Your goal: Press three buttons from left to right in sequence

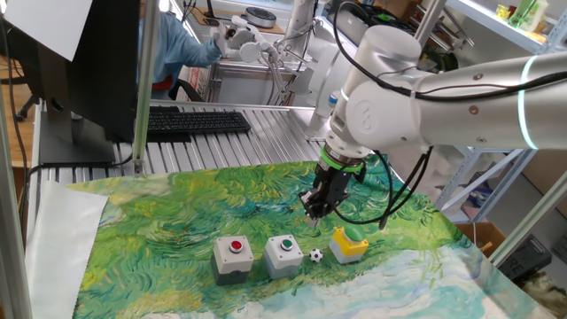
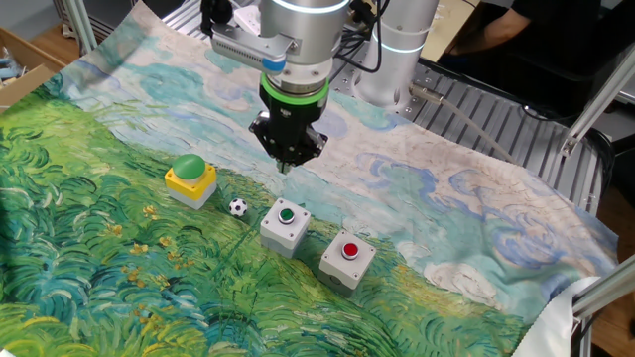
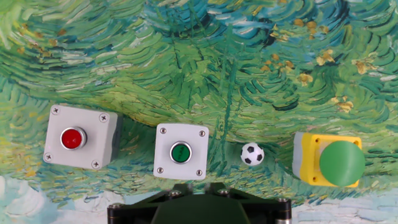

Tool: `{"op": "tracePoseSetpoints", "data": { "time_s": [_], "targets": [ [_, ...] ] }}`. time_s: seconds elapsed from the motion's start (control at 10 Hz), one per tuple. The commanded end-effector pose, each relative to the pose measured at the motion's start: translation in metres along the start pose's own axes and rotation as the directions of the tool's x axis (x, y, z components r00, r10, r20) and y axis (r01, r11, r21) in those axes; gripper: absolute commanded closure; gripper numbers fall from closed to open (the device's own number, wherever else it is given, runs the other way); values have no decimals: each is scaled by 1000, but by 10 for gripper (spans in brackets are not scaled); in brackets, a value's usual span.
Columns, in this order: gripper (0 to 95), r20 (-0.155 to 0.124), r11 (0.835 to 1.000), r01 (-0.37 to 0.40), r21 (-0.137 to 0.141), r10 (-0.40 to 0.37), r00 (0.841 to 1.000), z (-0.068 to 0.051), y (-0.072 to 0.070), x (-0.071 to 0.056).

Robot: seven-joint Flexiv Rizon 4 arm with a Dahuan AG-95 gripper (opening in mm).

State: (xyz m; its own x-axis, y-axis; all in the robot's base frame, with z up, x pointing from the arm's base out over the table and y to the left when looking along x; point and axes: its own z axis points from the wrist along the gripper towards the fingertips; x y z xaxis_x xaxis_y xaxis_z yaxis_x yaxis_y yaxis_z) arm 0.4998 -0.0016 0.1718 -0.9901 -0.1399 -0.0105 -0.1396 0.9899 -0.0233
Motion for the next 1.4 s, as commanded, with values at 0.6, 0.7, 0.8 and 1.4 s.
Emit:
{"op": "tracePoseSetpoints", "data": {
  "time_s": [0.6,0.7,0.8,1.4],
  "targets": [
    [950,14,997,76,4,-76,997,6,-60,6],
    [950,12,995,96,11,-97,995,2,-72,-3],
    [950,11,995,102,11,-103,995,-3,-80,-8],
    [950,12,997,73,-8,-73,997,-11,-97,-16]
  ]
}}
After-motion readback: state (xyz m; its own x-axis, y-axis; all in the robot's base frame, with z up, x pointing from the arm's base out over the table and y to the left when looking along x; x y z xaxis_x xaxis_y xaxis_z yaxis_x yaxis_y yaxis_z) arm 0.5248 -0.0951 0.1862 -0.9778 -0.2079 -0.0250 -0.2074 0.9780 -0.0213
